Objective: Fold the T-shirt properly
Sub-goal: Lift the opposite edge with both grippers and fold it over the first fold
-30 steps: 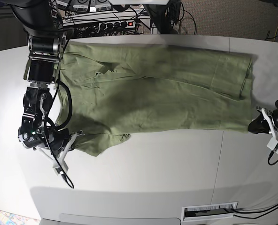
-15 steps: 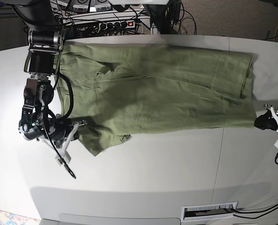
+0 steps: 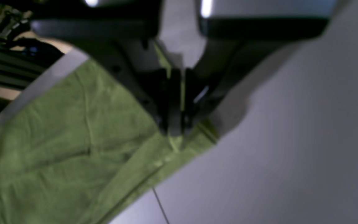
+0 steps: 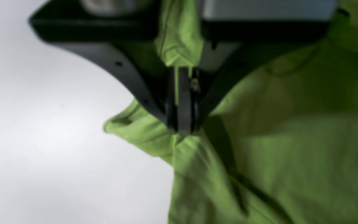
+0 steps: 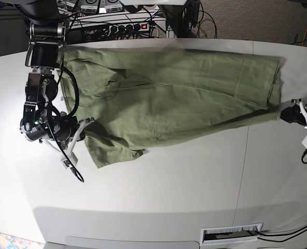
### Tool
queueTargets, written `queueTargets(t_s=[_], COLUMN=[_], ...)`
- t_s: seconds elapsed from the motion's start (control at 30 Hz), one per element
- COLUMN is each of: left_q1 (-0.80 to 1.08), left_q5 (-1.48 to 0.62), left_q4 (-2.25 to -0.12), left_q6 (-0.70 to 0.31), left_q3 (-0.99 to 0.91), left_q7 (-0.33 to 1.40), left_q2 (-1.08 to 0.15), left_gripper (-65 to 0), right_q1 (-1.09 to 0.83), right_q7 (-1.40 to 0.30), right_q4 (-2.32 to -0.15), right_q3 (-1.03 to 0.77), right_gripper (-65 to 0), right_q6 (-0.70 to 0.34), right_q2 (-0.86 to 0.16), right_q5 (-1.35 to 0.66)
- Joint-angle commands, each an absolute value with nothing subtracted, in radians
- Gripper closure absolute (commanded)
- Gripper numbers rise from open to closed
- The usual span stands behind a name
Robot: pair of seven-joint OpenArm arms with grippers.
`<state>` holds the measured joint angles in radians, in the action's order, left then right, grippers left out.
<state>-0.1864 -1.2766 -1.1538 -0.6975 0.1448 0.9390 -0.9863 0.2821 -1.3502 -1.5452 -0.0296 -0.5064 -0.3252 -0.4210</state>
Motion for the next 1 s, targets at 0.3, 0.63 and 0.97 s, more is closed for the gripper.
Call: queueTargets(t_s=[0.3,0.63,0.97], left_q1=[-0.116,-0.049,-0.047], left_q5=[-1.348,-1.348,-1.484], left_q4=[-1.166,-1.170,-1.209], left_q6=[-0.698,-0.698,-0.698], left_q3=[0.134,0.134,0.134], left_q7=[0.972,0.987,1.155], left_q2=[-1.017,-1.020,-1.039], left_gripper=[0.0,0.0,0.0], right_q1=[0.205,0.171,0.171], right_q7=[-1.331,-1.325,-1.304], right_q4=[-1.644,-1.663,-1.663], right_q3=[-0.067,-0.159,-0.159], right_gripper=[0.0,0.0,0.0], right_q6=[-0.508,-0.508,-0.508], right_q2=[-0.399,-0.399,-0.399], right_q5=[-0.426,-0.438,-0.419])
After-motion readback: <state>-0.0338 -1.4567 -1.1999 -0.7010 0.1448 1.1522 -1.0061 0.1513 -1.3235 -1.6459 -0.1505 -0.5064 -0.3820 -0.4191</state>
